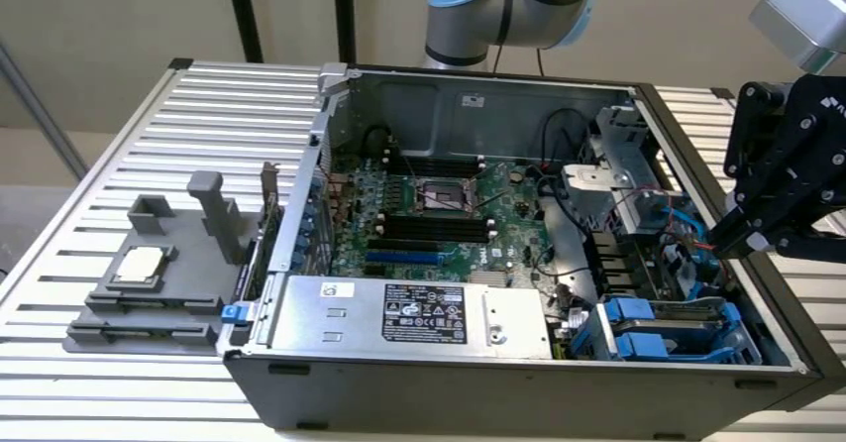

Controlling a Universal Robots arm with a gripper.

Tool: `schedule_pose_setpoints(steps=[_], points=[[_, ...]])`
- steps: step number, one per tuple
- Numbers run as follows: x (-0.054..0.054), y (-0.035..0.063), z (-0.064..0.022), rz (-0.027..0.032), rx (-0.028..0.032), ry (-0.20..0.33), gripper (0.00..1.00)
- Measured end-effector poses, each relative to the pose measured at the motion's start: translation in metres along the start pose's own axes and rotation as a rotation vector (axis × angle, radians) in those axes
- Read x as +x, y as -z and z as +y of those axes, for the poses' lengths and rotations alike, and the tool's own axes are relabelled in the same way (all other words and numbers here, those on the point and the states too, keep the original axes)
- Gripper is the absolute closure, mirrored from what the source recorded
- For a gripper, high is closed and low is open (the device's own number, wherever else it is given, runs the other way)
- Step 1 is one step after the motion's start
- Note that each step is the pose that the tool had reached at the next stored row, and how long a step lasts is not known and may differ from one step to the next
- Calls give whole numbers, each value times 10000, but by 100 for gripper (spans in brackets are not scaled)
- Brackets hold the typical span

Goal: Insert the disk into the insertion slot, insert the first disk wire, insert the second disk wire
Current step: 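Insert the first disk wire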

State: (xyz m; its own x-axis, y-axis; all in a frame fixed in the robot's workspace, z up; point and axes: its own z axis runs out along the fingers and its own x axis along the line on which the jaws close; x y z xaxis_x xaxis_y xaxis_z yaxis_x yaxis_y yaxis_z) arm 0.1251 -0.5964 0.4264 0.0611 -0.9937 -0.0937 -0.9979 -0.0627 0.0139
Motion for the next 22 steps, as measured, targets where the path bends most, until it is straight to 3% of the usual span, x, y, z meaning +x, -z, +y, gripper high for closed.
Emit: schedule_pose_setpoints(steps=[9, 18, 22], points=[[-45, -1, -297, -1, -6, -1, 82], [-211, -136, -339, 16, -7, -1, 82], [-228, -210, -374, 55, -11, 8, 82]])
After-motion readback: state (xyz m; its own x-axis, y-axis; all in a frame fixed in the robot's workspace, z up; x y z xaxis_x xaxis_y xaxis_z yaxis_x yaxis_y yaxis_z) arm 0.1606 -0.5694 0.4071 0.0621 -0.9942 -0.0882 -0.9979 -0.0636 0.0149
